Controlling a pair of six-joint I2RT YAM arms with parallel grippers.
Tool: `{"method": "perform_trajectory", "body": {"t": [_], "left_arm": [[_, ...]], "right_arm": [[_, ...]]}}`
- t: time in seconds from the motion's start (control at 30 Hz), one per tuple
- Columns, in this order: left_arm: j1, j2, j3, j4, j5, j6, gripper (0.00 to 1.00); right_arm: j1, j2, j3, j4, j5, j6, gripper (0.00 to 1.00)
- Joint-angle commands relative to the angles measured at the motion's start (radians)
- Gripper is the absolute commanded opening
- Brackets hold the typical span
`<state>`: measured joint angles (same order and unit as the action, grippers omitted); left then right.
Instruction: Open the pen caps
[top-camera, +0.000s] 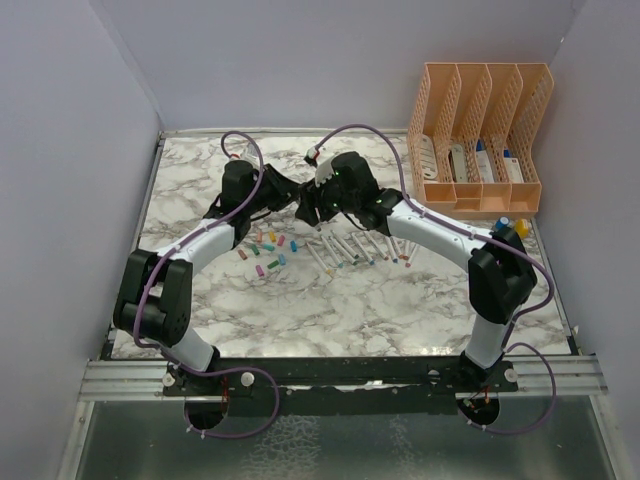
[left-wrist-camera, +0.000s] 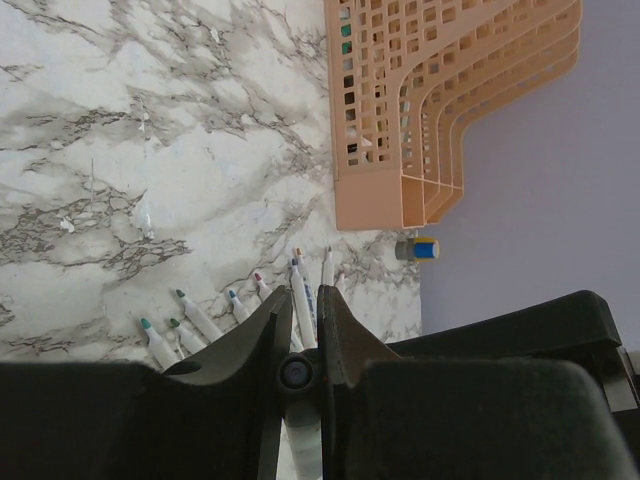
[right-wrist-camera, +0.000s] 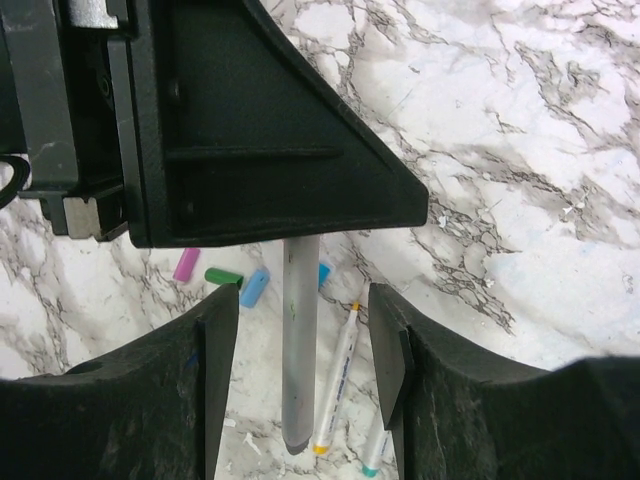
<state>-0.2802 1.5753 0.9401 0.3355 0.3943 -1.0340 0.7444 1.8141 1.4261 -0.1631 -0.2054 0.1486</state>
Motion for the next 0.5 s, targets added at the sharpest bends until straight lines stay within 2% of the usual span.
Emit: {"method": "perform_trajectory", "body": {"t": [0.0, 0.33, 0.47], "left_arm": [[-0.015, -0.035, 0.007, 0.026, 0.022, 0.004, 0.00], [-0.034, -0.034, 0.013, 0.033, 0.022, -0.002, 0.00], [-0.036, -0.031, 0.017, 0.034, 0.021, -0.001, 0.00]], "right_arm": [[0.007, 0.021, 0.042, 0.013, -0.032, 0.016, 0.52], [0.006, 0.053, 0.065, 0.021, -0.054, 0.029, 0.27], [0.006, 0.051, 0.063, 0.022, -0.051, 0.032, 0.11]]}}
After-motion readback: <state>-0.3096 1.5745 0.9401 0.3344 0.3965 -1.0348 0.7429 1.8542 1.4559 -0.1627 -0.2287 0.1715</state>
